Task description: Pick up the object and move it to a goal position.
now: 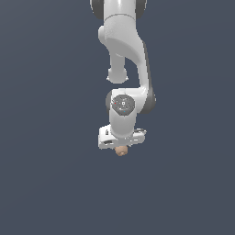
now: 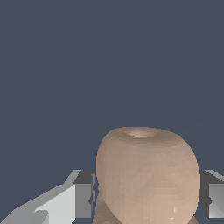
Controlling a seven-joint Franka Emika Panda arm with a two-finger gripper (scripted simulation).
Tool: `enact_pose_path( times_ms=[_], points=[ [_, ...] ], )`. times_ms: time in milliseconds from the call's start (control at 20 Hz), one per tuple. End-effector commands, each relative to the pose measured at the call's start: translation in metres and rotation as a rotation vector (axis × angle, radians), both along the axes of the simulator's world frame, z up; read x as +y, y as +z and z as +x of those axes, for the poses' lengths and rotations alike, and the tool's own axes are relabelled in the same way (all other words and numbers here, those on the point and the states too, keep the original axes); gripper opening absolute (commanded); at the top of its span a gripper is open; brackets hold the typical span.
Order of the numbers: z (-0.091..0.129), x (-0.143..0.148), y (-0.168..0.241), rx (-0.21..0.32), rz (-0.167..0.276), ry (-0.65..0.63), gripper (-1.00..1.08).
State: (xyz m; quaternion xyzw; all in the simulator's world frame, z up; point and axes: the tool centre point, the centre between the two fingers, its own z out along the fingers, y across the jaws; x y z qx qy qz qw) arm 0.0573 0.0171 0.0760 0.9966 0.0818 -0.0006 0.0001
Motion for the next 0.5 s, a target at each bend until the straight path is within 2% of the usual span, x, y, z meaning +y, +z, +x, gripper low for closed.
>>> enact_pose_path(
  times_ms=[0, 450],
  points=[
    [-0.010, 0.021, 0.014, -0.001, 0.000, 0.001, -1.00],
    [-0.051, 0.104, 0.072, -0.001, -0.001, 0.002, -1.00]
  ],
)
